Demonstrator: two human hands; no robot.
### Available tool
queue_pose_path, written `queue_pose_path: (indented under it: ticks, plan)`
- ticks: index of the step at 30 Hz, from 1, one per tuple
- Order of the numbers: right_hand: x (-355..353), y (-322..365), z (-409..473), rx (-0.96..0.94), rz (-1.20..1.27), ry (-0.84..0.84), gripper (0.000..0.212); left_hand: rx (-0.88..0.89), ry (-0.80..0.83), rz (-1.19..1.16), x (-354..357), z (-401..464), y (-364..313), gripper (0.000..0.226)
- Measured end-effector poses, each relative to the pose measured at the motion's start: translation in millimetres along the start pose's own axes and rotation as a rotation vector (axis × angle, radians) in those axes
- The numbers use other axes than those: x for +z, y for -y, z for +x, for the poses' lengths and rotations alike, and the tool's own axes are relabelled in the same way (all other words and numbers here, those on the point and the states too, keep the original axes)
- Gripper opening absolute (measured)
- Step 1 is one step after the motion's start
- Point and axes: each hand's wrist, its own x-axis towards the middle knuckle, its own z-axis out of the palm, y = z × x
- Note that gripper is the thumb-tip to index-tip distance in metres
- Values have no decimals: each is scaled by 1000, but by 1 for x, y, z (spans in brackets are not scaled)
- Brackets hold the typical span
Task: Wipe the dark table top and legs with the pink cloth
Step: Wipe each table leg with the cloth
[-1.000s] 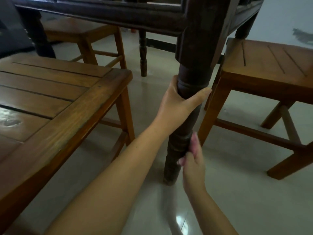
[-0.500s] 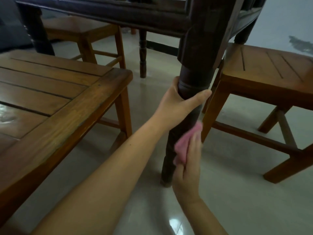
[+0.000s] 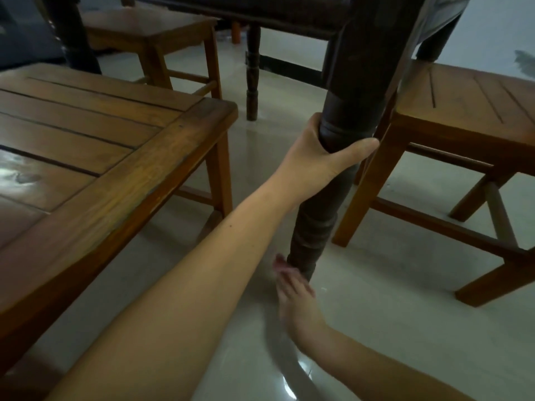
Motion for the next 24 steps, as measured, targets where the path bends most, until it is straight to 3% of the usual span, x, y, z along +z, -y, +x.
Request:
queue_pose_path:
  ticks: [3, 5, 8, 11, 13, 14, 15, 16, 18, 20, 24]
  plan:
    - [34, 8, -1, -285, -256, 297, 51, 13, 15, 0, -1, 3, 4, 68]
    - [36, 6, 6, -290, -361, 236, 46, 18, 11, 5, -1, 3, 5, 70]
    - [-3, -7, 19, -198, -716, 72, 39, 11, 12, 2, -1, 3, 4, 69]
    - [-48, -15, 36, -198, -678, 282, 36, 13, -7, 5, 0, 3, 4, 66]
    - [-49, -11, 46, -194, -759, 249, 37, 18, -7, -1, 0, 3, 4, 66]
    - [-45, -6, 48, -61, -722, 255, 37, 18, -4, -4, 0, 2, 4, 66]
    - [-44, -2, 48, 108, -651, 227, 36, 17, 0, -6, -1, 2, 4, 66]
    - [-21, 5, 48, 123, -551, 227, 36, 18, 4, -8, -2, 2, 4, 66]
    - [13, 22, 45, -15, -300, 349, 32, 21, 10, -16, -1, 2, 5, 66]
    - [26, 19, 33, -39, -206, 233, 33, 21, 12, -16, 0, 2, 5, 65]
    - [51, -14, -15, -138, 52, -279, 32, 31, 10, -33, -1, 2, 4, 61]
